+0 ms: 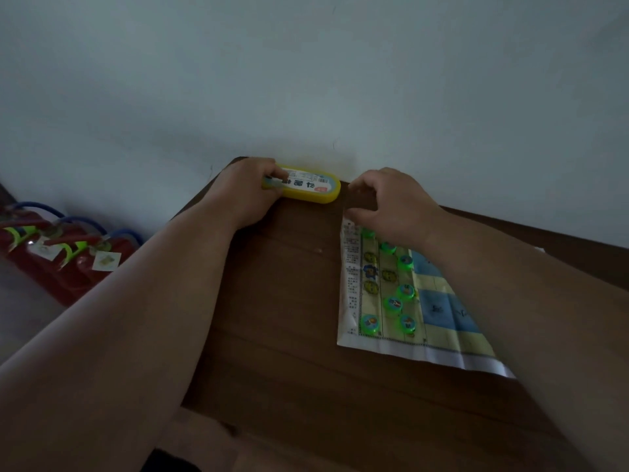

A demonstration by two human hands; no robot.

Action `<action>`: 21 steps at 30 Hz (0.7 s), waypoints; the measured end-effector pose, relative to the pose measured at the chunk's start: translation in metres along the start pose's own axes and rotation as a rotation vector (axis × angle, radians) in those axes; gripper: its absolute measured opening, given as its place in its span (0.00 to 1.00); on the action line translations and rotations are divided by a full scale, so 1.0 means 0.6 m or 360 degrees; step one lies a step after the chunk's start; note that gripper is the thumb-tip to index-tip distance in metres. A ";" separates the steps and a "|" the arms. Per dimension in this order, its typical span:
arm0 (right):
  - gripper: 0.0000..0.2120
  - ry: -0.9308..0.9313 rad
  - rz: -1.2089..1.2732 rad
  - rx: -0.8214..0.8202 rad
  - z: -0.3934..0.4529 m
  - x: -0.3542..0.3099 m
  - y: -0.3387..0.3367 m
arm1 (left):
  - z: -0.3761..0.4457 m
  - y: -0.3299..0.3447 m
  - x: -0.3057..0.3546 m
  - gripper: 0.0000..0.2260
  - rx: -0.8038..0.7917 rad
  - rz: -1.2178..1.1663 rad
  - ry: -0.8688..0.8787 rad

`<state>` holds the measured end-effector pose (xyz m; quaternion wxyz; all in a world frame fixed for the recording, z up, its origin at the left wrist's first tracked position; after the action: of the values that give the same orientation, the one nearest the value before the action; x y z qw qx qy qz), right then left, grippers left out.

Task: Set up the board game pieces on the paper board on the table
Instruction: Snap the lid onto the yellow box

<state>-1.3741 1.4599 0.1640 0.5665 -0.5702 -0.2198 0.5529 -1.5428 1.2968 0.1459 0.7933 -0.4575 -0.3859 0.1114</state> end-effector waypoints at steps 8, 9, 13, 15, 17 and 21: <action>0.13 0.0087 0.0056 0.0086 -0.032 0.018 -0.053 | -0.013 -0.009 0.006 0.14 0.0046 -0.0093 -0.0036; 0.12 0.0104 0.0067 0.0095 -0.039 0.023 -0.060 | -0.014 -0.012 0.007 0.14 0.0066 -0.0093 -0.0034; 0.10 0.0205 0.0122 0.0158 -0.071 0.054 -0.090 | -0.019 -0.021 0.012 0.14 0.0121 -0.0058 -0.0035; 0.10 0.0269 0.0173 0.0196 -0.091 0.072 -0.107 | -0.023 -0.022 0.018 0.15 0.0127 -0.0029 -0.0032; 0.10 0.0340 0.0236 0.0278 -0.113 0.092 -0.129 | -0.024 -0.027 0.025 0.16 0.0147 -0.0026 -0.0046; 0.09 0.0494 0.0372 0.0486 -0.163 0.133 -0.176 | -0.032 -0.037 0.052 0.16 0.0218 -0.0158 -0.0049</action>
<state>-1.2250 1.5179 0.2026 0.6052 -0.5777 0.0234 0.5471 -1.5116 1.2887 0.1743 0.8211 -0.3809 -0.4118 0.1052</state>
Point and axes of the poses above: each hand's wrist, its own z-axis towards the middle knuckle, its own y-axis out of the palm, x = y × z, the point moved 10 cm from there along z, towards the middle knuckle, and after that the axes turned 3 degrees about x, right-handed, at the moved point
